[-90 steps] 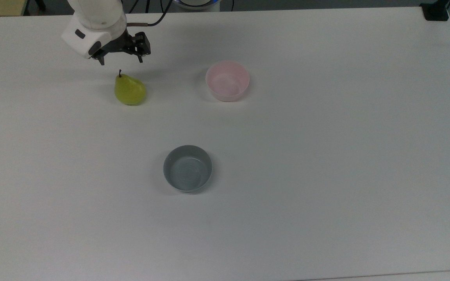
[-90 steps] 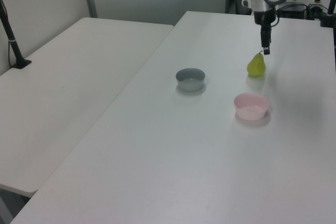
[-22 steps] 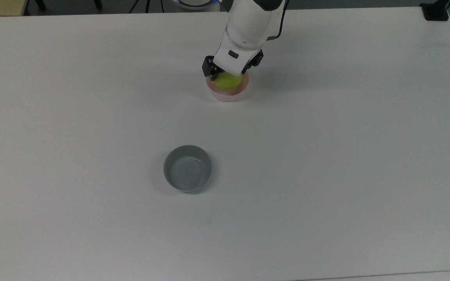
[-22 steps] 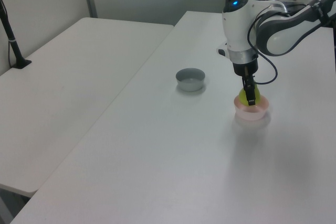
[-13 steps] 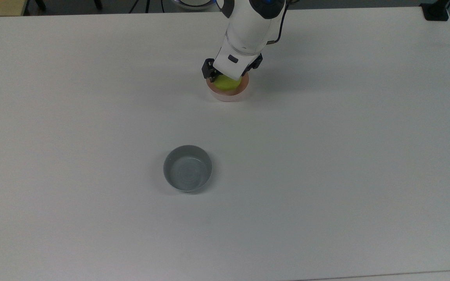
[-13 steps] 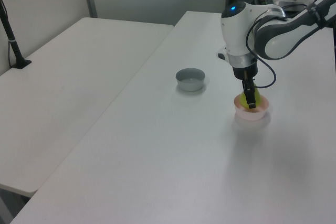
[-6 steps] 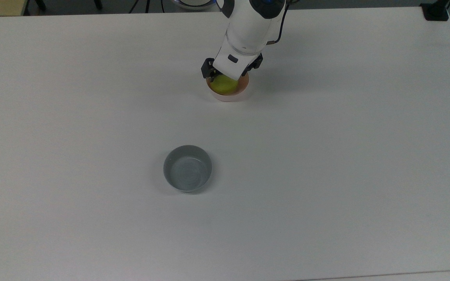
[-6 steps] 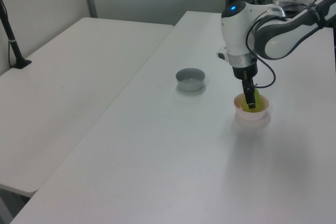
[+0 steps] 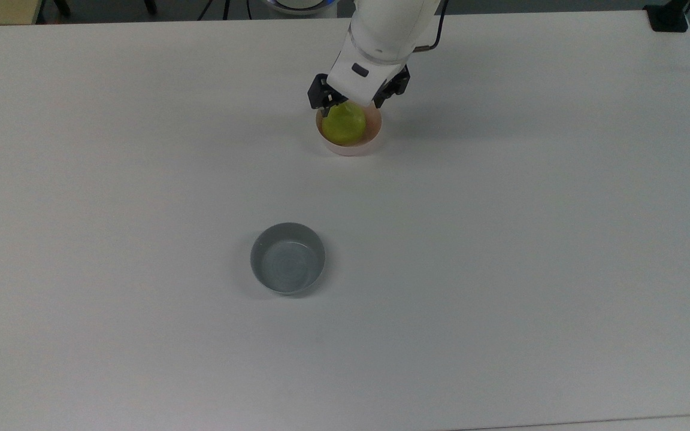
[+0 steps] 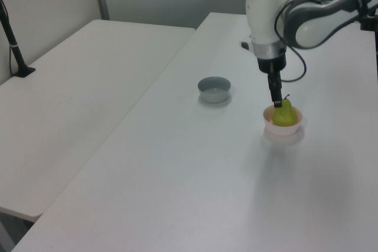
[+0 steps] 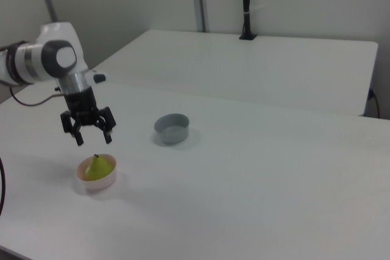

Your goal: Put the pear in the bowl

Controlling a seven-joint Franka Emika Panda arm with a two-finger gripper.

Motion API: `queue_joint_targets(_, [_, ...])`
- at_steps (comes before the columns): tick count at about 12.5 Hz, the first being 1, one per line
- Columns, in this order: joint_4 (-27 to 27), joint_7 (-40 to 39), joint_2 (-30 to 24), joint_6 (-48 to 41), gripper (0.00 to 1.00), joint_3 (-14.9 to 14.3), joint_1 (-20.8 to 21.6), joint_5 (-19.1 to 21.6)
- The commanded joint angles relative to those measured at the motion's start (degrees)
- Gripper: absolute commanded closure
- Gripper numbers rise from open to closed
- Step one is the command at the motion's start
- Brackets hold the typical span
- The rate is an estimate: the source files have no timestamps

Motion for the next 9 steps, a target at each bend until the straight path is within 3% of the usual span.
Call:
queue_joint_targets(1, [7.58, 1.36, -1.32, -6.52, 0.0, -0.39, -0.21, -0.31])
queue_joint_targets(5, [16.38, 1.01, -2.63, -12.33, 0.0, -1.1, -2.31, -0.05])
queue_joint_targets(7, [18.4, 1.1, -3.6, -12.69, 0.0, -1.27, -4.16, 0.13])
queue_joint_targets(9, [19.9, 1.01, -5.0, -14.0, 0.0, -1.27, -7.66, 2.75])
